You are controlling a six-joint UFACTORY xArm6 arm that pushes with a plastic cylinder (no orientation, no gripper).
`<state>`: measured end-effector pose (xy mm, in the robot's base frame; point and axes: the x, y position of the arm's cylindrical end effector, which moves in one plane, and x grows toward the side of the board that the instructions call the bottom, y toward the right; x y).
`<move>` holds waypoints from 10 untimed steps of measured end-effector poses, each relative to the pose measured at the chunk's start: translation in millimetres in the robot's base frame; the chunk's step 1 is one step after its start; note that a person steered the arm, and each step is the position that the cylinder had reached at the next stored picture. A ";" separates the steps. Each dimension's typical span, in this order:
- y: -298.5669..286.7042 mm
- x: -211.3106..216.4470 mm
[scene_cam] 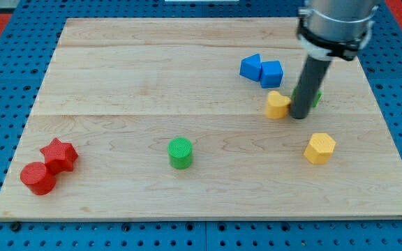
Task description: Push the yellow heart to the center
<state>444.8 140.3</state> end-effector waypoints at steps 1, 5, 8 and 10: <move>-35.4 -4.4; -37.3 -39.0; -91.4 -40.0; -125.1 -40.1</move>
<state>404.7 15.2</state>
